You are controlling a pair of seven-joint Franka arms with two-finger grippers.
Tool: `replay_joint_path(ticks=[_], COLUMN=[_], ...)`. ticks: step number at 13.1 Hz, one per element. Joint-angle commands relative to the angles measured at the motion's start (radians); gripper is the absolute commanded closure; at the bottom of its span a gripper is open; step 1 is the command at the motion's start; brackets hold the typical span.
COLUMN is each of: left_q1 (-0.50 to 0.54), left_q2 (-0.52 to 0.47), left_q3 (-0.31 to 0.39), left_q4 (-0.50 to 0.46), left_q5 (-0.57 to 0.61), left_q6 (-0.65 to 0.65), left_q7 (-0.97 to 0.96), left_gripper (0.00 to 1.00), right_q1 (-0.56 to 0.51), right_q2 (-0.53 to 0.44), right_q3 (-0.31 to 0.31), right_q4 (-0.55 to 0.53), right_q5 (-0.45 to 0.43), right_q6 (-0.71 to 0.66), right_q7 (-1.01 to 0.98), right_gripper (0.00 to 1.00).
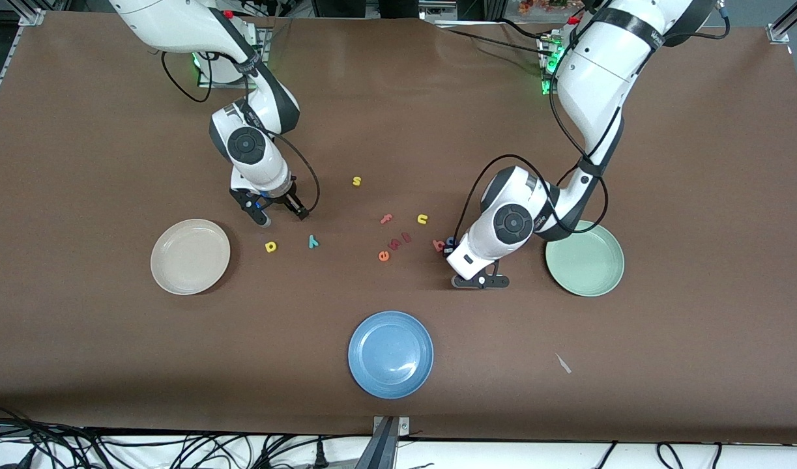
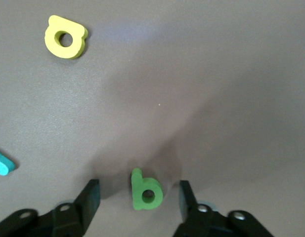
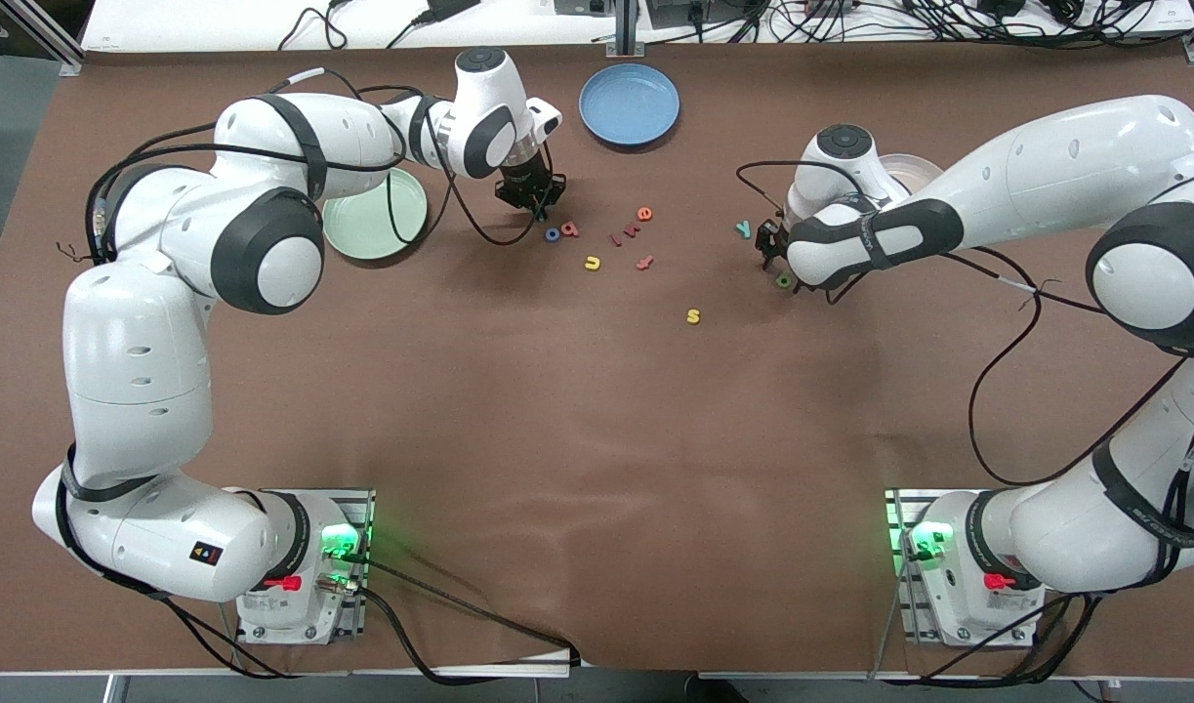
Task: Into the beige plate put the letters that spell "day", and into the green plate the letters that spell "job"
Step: 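Put the cyan letter on the green plate while the right gripper grasps b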
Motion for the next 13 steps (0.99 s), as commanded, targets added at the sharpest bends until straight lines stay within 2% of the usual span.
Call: replay_joint_path(ticks=[1,2,8,11,13], left_q1=[-0.001,0.000,0.022,0.075,0.129], left_q2=[-0.007,-0.012,-0.064,-0.098,-0.136], left_q3=[0.003,0.003,0.036,0.052,0.055], left_q4=[-0.011,-0.008,0.041,0.047,0.047], left_q5=[0.010,0.011,0.011,0.011,0.011], left_q6=[0.010,0.009,-0.100,-0.160,-0.244], left_q7=[-0.014,-0.011,0.018,0.157,0.270], left_gripper=[1.00,1.00,1.00,1.00,1.00], right_q1=[0.005,0.005,0.005,0.005,0.005], right_q2=[0.002,0.002,0.002,0.002,0.002], right_q3=[-0.005,-0.005,-0.008,-0.008,-0.008], right_q4=[-0.010,-0.010,-0.010,-0.010,-0.010], right_q5=[-0.026,-0.026,-0.026,-0.026,-0.026], right_q6=[0.023,0.023,0.023,0.023,0.023], right_q7=[0.022,0.022,0.020,0.017,0.017], right_gripper=[0.39,0.44,0.54,0.60,0.62])
